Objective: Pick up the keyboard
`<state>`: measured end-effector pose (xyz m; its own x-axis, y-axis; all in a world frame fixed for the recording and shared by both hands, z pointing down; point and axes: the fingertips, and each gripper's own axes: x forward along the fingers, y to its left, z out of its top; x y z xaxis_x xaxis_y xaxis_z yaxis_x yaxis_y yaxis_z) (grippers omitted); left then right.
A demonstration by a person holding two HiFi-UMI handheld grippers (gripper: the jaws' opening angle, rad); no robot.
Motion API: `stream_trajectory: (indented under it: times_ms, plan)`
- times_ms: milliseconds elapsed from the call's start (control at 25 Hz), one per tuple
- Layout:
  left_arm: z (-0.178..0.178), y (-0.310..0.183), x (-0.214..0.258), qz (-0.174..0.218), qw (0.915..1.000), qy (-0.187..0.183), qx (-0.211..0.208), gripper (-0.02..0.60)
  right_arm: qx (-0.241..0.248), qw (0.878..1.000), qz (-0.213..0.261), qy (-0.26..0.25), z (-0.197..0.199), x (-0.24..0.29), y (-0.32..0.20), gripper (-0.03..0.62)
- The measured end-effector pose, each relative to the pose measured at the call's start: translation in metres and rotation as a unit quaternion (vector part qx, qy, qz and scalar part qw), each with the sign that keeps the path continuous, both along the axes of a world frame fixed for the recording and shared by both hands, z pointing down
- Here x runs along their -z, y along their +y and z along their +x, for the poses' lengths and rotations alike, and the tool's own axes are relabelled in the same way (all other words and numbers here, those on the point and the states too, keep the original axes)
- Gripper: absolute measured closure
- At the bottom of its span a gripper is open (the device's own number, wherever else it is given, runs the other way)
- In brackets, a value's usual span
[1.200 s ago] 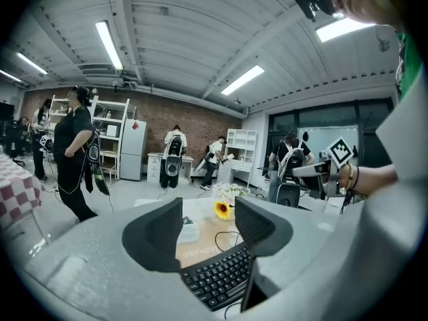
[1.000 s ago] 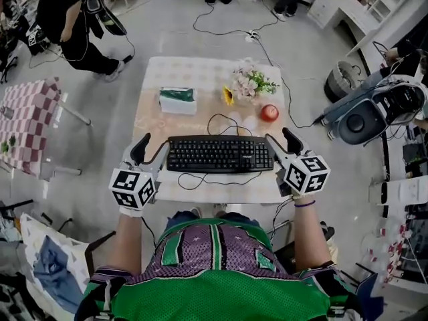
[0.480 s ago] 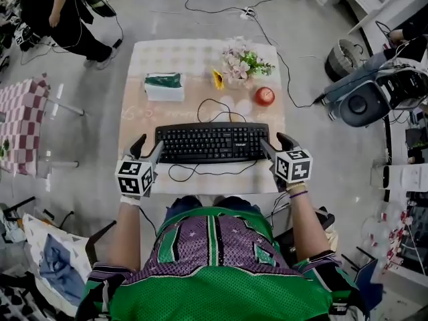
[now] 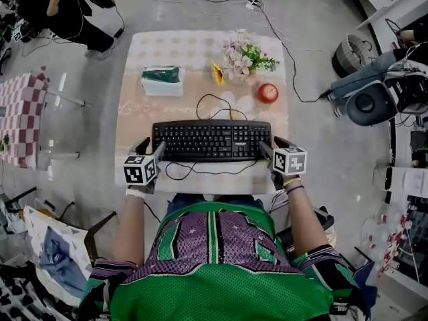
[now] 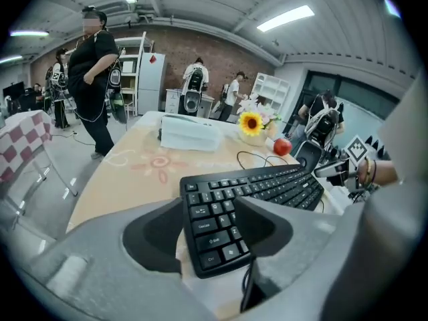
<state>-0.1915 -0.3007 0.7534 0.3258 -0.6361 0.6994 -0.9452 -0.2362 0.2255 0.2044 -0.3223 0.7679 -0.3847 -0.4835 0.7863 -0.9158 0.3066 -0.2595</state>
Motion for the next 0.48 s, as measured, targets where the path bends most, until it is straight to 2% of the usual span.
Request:
stream_trajectory:
  times_ms: [240,480]
  plan:
    - [-0.011,-0.003,-0.026,-0.034,0.9992,-0.001,0.024,0.344,0.008,1.000,-0.022,-0.015,-0.003,-0.015,-0.005,0.338]
    - [-0.011,-0.003,-0.033,-0.052,0.9979,0.031,0.024,0.344,0.012,0.999,-0.029,-0.023,-0.006,-0.018,-0.011,0.336]
